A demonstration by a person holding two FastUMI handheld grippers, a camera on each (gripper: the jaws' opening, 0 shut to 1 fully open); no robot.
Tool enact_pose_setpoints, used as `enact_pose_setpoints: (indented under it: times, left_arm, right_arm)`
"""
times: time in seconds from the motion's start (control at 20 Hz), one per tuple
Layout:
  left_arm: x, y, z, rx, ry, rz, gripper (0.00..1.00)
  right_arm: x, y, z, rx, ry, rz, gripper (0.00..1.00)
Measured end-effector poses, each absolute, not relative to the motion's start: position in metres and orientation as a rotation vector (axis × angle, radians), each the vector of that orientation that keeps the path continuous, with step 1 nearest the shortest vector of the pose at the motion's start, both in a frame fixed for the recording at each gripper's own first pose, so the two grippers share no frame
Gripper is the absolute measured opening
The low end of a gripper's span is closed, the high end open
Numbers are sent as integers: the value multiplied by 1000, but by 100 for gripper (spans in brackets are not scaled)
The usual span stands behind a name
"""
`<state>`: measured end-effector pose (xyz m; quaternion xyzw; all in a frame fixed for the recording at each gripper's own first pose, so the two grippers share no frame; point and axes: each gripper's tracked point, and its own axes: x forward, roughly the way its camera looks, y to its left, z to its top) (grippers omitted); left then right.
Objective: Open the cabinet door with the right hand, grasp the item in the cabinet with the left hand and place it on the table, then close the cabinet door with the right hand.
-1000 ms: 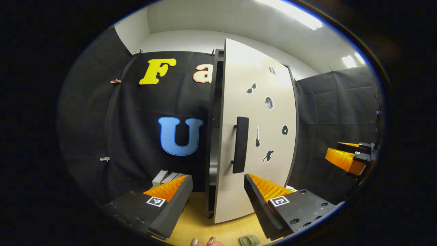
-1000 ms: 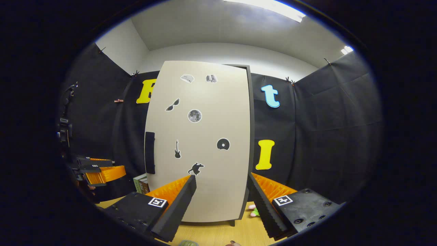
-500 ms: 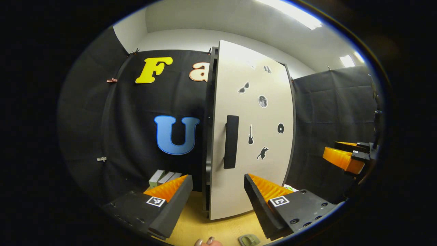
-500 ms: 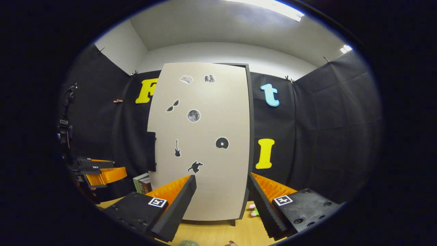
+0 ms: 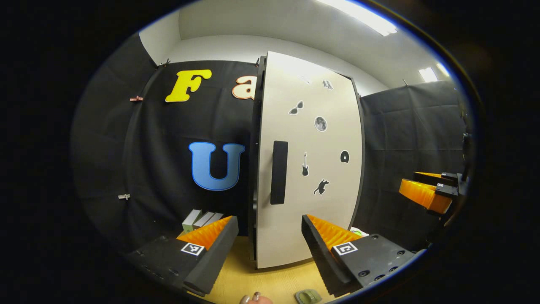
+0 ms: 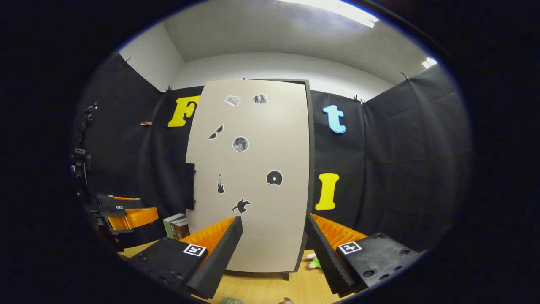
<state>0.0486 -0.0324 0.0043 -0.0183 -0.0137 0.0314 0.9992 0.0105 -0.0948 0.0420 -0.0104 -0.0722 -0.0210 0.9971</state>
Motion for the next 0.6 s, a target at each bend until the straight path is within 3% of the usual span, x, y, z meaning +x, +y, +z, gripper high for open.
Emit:
enact_pose_setpoints:
  times: [0.6]
  left_arm:
    - [47,-33,4,-32,-24,56,95]
  right_arm:
    - [9,-94,43,-17,-131,-45,97]
